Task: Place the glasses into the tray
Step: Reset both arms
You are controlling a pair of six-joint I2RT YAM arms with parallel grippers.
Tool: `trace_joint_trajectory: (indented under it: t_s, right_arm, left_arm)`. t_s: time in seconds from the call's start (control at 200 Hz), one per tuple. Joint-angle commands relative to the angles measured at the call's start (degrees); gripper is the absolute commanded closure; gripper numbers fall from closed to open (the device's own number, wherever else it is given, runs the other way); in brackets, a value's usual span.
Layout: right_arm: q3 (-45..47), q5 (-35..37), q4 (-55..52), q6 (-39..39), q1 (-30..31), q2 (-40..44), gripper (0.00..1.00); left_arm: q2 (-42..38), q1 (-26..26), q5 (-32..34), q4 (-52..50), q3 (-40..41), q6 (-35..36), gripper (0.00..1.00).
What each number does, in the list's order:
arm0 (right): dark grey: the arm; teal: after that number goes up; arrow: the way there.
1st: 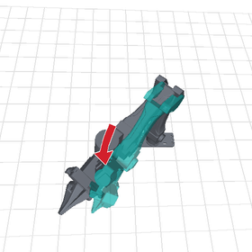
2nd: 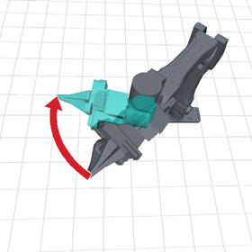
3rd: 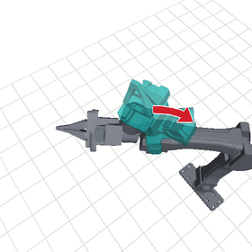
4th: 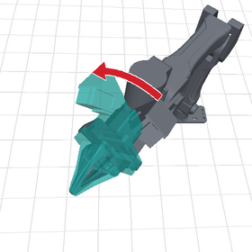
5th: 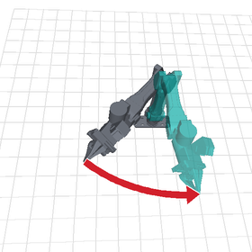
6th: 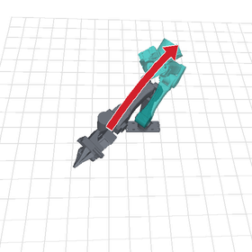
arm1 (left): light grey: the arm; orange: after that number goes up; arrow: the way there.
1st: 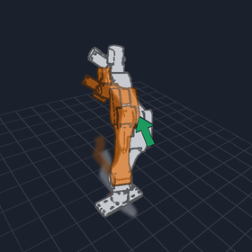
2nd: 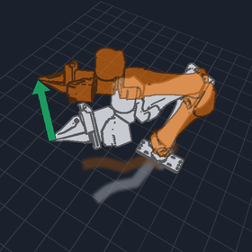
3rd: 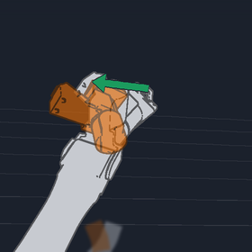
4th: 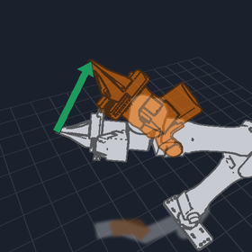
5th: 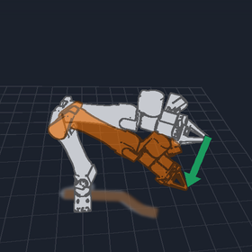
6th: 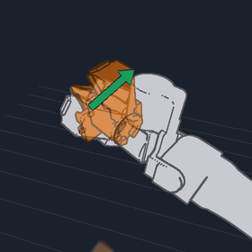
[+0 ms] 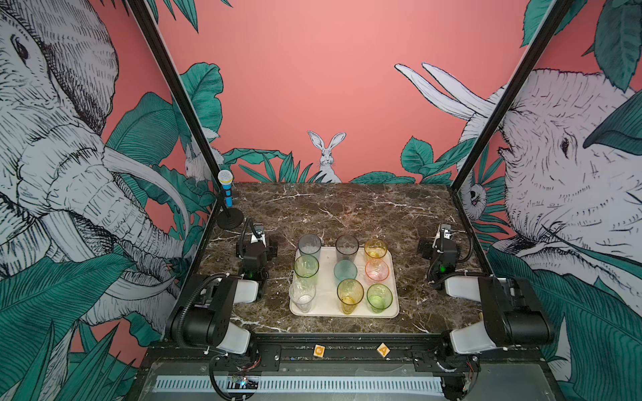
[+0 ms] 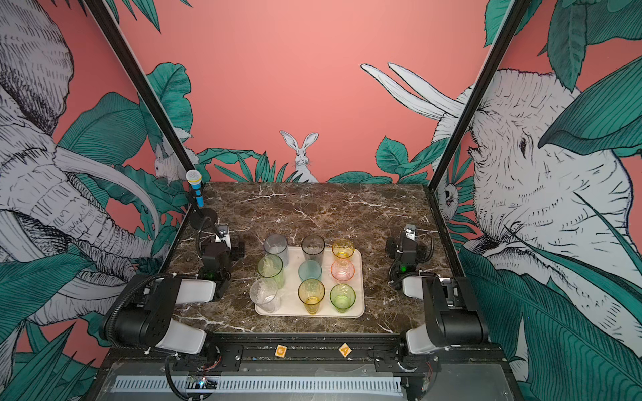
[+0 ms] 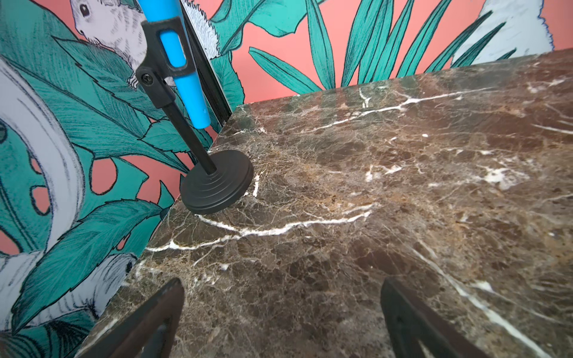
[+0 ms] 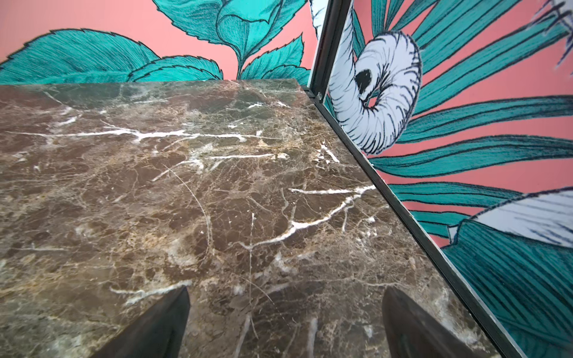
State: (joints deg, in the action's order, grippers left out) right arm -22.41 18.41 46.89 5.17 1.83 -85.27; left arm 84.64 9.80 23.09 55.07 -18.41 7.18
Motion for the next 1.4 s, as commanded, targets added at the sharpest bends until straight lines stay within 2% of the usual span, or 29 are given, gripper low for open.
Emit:
trace_joint_trajectory:
  t_s: [0.0, 0.08, 0.385, 0.445, 0.5, 0.585, 0.665, 0.725, 0.825, 1.22, 1.396]
  right_arm:
    - [2.7, -3.1, 10.8, -2.3, 0.0, -3.8, 0.01]
    - [2.8, -2.4, 8.6, -1.5, 0.0, -2.7, 0.01]
    - [3.7, -1.7, 11.9, -1.7, 0.0, -3.3, 0.01]
    - [3.4, -1.7, 11.4, -1.6, 0.0, -3.3, 0.01]
    - [3.3, -1.7, 11.0, -1.5, 0.0, -3.2, 0.01]
    - [3.0, -2.3, 10.6, -1.8, 0.0, -3.2, 0.01]
    - [2.0, -3.6, 8.8, -2.2, 0.0, -3.3, 0.01]
    - [1.8, -4.9, 8.6, -2.8, 0.0, -3.3, 0.01]
    - [1.5, -5.8, 8.0, -3.1, 0.0, -3.3, 0.01]
    - [1.4, -5.9, 7.9, -3.2, 0.0, -3.3, 0.01]
    - [1.4, -5.9, 7.9, -3.2, 0.0, -3.4, 0.01]
  left_arm:
    - [0.5, -0.2, -0.2, 3.8, 0.9, 0.6, 0.01]
    - [1.3, -0.3, -0.8, 5.0, 1.1, 0.9, 0.01]
    - [1.5, -0.6, -2.6, 4.2, 0.8, 1.0, 0.01]
    - [3.7, -1.2, -5.1, 6.7, 1.5, 1.2, 0.01]
    - [7.1, -1.3, -5.8, 12.9, 1.4, 2.8, 0.0]
    - [3.7, -1.4, -7.4, 1.3, -1.1, 1.3, 0.0]
    - [5.6, -2.6, -7.8, 2.2, -2.7, 0.7, 0.0]
    - [4.1, -3.1, -7.1, -2.7, -3.6, -0.8, 0.0]
    - [5.0, -3.3, -7.1, 0.2, -3.1, -0.7, 0.0]
    - [4.6, -3.4, -7.2, -1.9, -3.7, -0.9, 0.0]
    - [4.5, -4.4, -9.4, -3.0, -4.2, -1.4, 0.0]
